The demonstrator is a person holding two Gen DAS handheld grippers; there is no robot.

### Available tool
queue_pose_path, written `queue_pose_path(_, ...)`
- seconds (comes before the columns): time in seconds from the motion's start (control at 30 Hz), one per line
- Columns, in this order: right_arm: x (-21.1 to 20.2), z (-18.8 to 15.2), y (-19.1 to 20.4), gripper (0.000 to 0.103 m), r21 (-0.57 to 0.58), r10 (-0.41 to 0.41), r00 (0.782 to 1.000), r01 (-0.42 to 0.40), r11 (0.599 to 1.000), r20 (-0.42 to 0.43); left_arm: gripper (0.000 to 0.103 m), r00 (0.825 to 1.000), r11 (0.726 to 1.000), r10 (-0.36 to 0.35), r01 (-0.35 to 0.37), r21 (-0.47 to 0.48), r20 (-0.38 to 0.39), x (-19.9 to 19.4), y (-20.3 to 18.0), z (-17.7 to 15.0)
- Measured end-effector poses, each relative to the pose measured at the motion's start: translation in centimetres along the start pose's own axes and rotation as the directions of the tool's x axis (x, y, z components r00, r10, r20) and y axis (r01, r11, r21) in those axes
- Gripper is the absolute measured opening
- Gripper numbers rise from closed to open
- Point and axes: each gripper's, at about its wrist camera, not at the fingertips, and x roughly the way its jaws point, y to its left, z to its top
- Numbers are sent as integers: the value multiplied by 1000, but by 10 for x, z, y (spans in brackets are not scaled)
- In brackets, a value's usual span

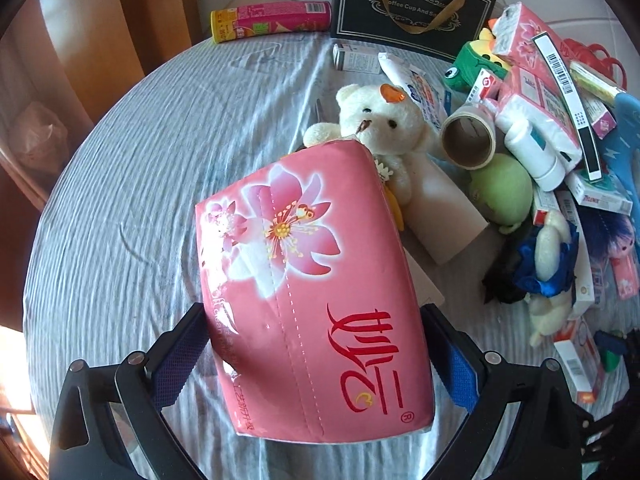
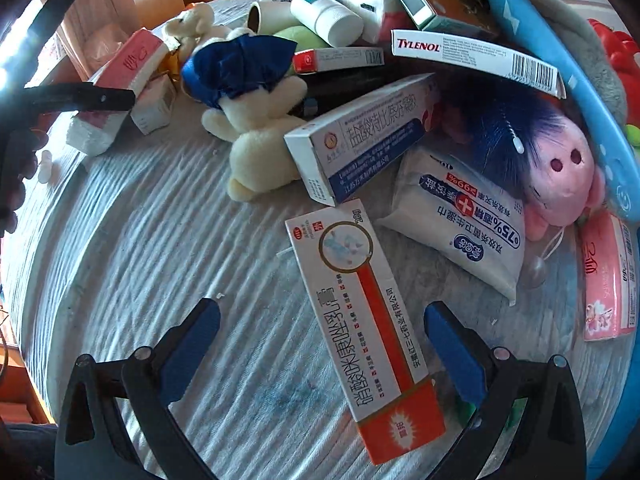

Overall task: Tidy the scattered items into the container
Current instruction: 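Grasp the pink flower tissue pack with the left tool while the right tool grasps the white-red ointment box, then lift and carry the tissue pack and ointment box over the blue bin with both tools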

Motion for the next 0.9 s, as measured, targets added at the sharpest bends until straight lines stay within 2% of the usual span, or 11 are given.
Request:
queue_pose_path(0.03, 3, 0, -2, 103, 2, -1, 1000, 1, 1000, -5, 102, 1000, 1000, 0, 0, 0, 0, 0, 0, 0)
queue_pose_path(0.1, 8, 0, -4, 93, -6, -12, 1000, 11, 1000, -14, 99, 1000, 1000, 3, -3, 9, -1, -1, -2, 0)
queue_pose_path(0.13, 9, 0, -6, 92, -1, 0, 1000, 0, 1000, -16, 99, 1000, 1000, 5, -5, 17, -3, -3, -2, -2)
queue_pose_path(0.23, 4, 3, -8, 71, -6, 1, 1000, -1, 1000, 1, 97, 1000, 999, 11, -10, 33, -6, -5, -6, -4)
queue_pose_path(0.3, 2, 6, -8, 50, -9, 3, 1000, -3, 1000, 4, 96, 1000, 999, 18, -18, 36, -9, -8, -7, -6)
queue_pose_path(0.33, 1, 7, -10, 45, -5, 3, 1000, -3, 1000, 4, 96, 1000, 999, 24, -23, 35, -8, -8, -8, -7)
queue_pose_path(0.63, -14, 7, -14, 43, 16, 44, 999, -44, 999, -2, 95, 998, 997, 58, -60, 51, 38, -30, -18, -10)
queue_pose_path(0.9, -42, 9, -15, 43, 29, 54, 998, -55, 998, 29, 94, 994, 995, 82, -85, 42, 71, -58, -15, -12)
